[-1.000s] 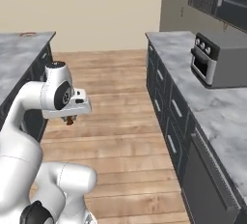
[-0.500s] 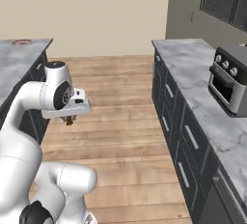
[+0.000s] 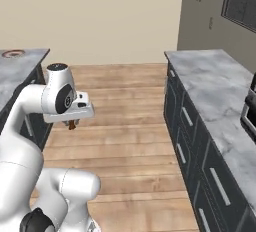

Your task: Take the chicken drumsticks from the pan and place one on each plate on the dining counter.

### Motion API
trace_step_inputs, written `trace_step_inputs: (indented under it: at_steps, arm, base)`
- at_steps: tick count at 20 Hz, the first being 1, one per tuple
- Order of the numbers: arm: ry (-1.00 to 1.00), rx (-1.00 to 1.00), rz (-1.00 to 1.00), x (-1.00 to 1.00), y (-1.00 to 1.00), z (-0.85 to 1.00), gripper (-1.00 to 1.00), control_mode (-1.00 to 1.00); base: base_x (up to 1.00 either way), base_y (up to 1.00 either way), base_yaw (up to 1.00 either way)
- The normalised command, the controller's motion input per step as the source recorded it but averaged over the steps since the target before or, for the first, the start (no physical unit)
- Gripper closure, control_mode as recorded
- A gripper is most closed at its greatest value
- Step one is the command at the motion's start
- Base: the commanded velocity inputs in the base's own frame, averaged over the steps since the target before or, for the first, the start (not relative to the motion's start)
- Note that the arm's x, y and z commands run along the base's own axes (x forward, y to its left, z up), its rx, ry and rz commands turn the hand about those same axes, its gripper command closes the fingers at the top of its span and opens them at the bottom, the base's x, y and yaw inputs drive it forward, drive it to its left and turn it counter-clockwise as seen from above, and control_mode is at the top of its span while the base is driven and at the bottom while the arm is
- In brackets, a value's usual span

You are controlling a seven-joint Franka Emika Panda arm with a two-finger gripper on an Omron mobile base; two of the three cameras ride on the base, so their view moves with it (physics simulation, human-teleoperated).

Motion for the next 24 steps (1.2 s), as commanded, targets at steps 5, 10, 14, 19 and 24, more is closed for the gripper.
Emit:
trace_step_inputs:
  at_steps: [5,10,14,19,24]
  arm:
    - [0.00,0.00,0.00,0.00,0.00,0.00,1.00,1.00]
    - [0.00,0.00,0.00,0.00,0.00,0.00,1.00,1.00]
    - [0.00,0.00,0.00,0.00,0.00,0.00,1.00,1.00]
    - [0.00,0.00,0.00,0.00,0.00,0.00,1.00,1.00]
    - [0.00,0.00,0.00,0.00,0.00,0.00,1.00,1.00]
  base:
    - [1.00,0.12,0.05]
    - [1.00,0.11,0.05]
    - [1.00,0.10,0.04]
    - [1.00,0.12,0.07]
    - [1.00,0.13,0.12]
